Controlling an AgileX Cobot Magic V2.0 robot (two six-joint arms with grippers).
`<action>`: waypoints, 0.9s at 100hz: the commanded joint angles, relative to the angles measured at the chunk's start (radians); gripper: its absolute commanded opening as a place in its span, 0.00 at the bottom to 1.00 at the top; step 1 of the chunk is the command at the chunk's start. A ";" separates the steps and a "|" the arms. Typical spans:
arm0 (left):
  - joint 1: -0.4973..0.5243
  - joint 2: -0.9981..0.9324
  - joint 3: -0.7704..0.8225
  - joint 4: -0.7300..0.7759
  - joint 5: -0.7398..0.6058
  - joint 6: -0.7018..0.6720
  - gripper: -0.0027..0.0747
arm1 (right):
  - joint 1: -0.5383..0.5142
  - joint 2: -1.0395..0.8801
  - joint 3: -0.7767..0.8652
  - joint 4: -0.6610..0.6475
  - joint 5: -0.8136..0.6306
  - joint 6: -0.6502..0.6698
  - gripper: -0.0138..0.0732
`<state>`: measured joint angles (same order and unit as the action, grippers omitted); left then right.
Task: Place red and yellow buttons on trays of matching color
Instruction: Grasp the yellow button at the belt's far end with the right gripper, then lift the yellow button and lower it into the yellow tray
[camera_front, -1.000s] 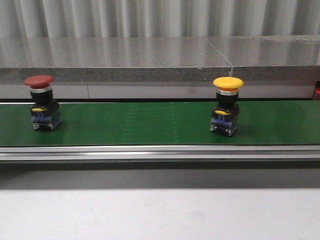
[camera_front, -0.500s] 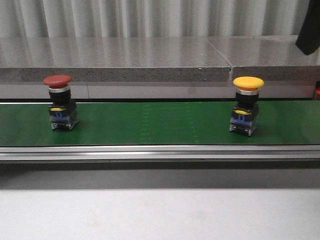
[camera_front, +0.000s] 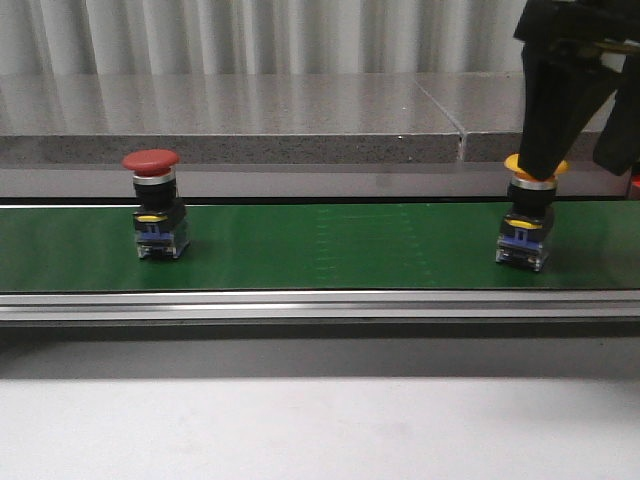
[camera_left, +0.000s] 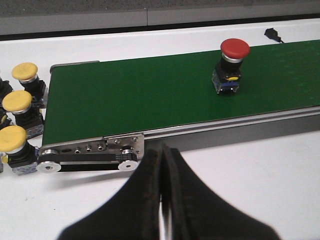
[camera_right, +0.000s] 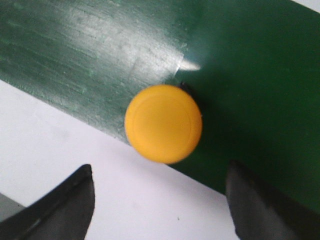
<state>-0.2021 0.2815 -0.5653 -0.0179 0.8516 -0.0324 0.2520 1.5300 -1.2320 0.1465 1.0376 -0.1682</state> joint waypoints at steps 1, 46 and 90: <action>-0.006 0.010 -0.025 -0.004 -0.066 0.001 0.01 | 0.003 -0.003 -0.036 0.003 -0.071 -0.016 0.78; -0.006 0.010 -0.025 -0.004 -0.066 0.001 0.01 | 0.000 0.019 -0.038 -0.041 -0.134 -0.016 0.26; -0.006 0.010 -0.025 -0.004 -0.066 0.001 0.01 | -0.217 -0.081 -0.048 -0.042 -0.165 0.001 0.22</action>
<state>-0.2021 0.2815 -0.5653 -0.0179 0.8519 -0.0324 0.0960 1.5069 -1.2478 0.1068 0.9162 -0.1713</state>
